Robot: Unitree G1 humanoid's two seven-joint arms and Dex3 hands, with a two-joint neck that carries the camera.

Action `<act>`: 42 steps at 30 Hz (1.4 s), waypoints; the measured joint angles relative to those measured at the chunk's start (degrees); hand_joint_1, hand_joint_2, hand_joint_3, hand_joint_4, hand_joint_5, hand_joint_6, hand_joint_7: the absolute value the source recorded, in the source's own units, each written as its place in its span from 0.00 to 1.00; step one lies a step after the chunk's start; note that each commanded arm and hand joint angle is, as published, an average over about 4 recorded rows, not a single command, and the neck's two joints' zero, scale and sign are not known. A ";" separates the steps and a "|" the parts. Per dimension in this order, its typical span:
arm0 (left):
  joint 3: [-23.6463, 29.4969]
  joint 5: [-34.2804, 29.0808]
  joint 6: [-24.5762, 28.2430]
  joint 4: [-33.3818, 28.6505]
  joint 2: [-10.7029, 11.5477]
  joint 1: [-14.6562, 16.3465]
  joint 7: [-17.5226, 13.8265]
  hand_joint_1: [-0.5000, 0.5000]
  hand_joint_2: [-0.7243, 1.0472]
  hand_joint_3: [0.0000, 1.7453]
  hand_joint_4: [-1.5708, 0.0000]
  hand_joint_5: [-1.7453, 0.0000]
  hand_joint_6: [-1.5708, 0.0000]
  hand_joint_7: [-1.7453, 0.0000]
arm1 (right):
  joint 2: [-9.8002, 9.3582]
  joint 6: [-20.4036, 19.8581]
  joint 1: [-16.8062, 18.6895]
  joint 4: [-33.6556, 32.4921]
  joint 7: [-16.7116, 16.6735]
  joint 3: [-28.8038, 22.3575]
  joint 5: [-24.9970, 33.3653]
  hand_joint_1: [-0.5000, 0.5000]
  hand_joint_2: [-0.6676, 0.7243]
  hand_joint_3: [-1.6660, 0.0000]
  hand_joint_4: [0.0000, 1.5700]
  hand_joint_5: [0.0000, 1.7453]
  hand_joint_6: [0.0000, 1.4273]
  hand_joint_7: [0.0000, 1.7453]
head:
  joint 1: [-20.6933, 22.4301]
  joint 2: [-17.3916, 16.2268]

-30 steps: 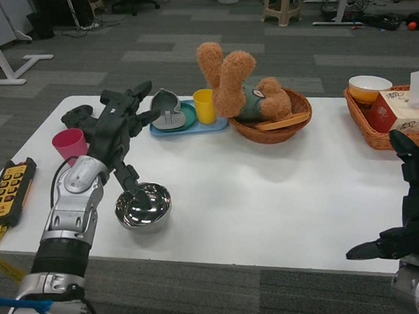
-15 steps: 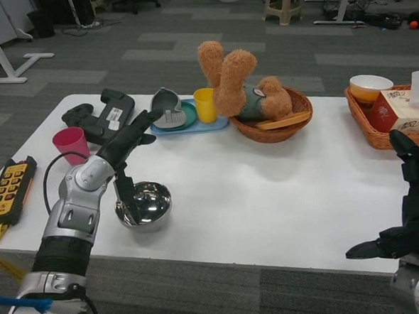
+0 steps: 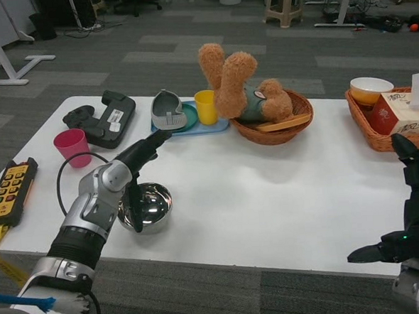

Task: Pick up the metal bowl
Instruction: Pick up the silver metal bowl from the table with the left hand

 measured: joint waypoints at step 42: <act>-11.76 12.83 2.36 27.24 3.22 -8.92 10.47 0.00 0.85 0.05 1.00 0.65 1.00 0.82 | -0.17 -0.30 0.77 0.63 -0.01 0.46 1.20 0.71 0.95 0.86 0.22 0.39 0.00 0.32 | 0.48 0.71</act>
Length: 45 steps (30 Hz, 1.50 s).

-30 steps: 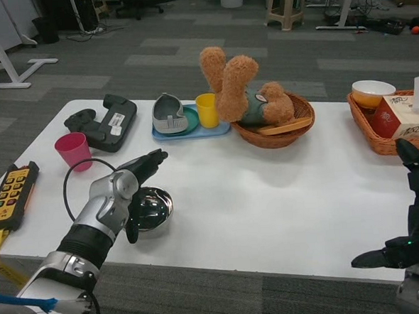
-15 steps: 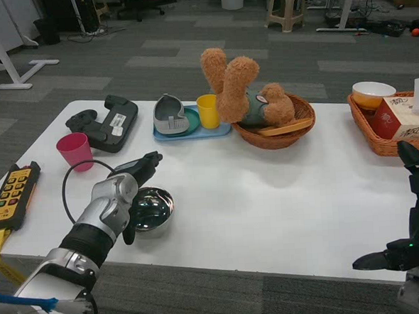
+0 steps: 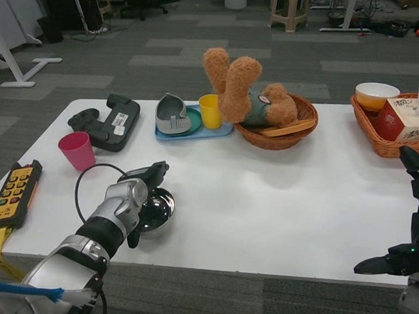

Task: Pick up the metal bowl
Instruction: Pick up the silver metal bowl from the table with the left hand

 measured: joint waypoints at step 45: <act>11.49 4.31 -8.65 11.76 -2.53 -4.50 -1.53 0.00 1.00 0.11 0.62 0.00 0.65 0.04 | -0.10 -0.01 0.19 0.06 0.00 -0.03 0.36 0.72 0.95 0.89 0.22 0.39 0.00 0.32 | 1.24 -1.44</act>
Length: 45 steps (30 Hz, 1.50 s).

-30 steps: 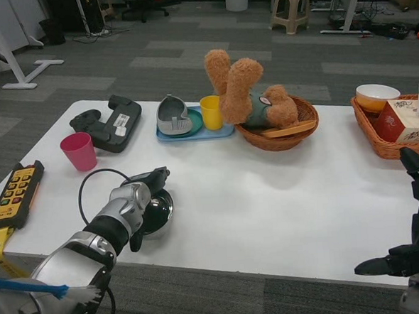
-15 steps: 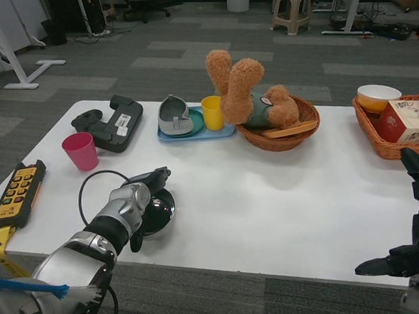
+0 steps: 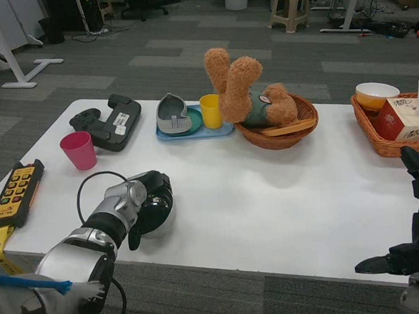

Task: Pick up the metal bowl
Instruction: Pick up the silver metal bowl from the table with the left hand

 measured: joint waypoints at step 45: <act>-13.16 -17.82 10.30 -21.72 7.43 3.22 -9.09 0.00 1.00 0.75 0.26 0.00 0.63 0.03 | -0.23 -0.46 0.16 0.00 0.01 0.04 0.18 0.71 0.95 0.86 0.22 0.39 0.00 0.32 | -1.09 1.71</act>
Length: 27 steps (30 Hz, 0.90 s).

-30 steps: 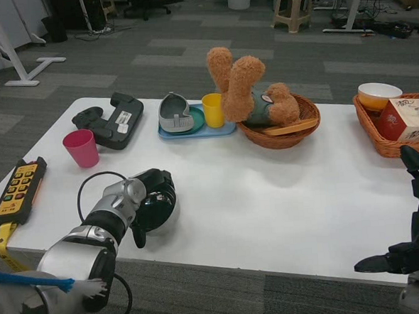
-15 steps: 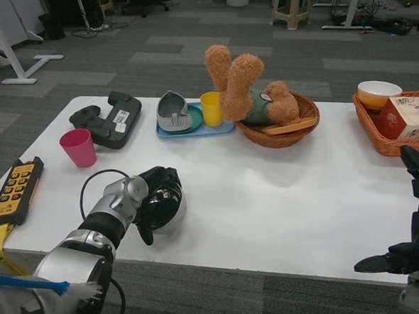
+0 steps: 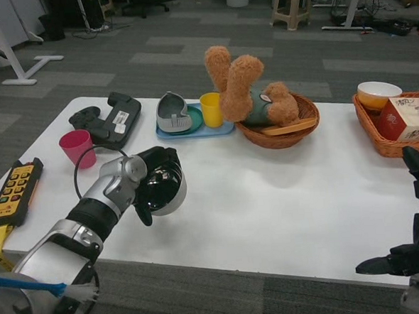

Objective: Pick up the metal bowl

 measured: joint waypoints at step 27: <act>-21.52 -7.78 12.78 -12.93 11.39 -9.06 -9.72 0.00 1.00 0.79 0.24 0.00 0.62 0.01 | -0.76 -0.10 0.24 0.60 0.00 1.20 0.45 0.71 0.95 0.89 0.23 0.39 0.00 0.32 | -14.77 23.41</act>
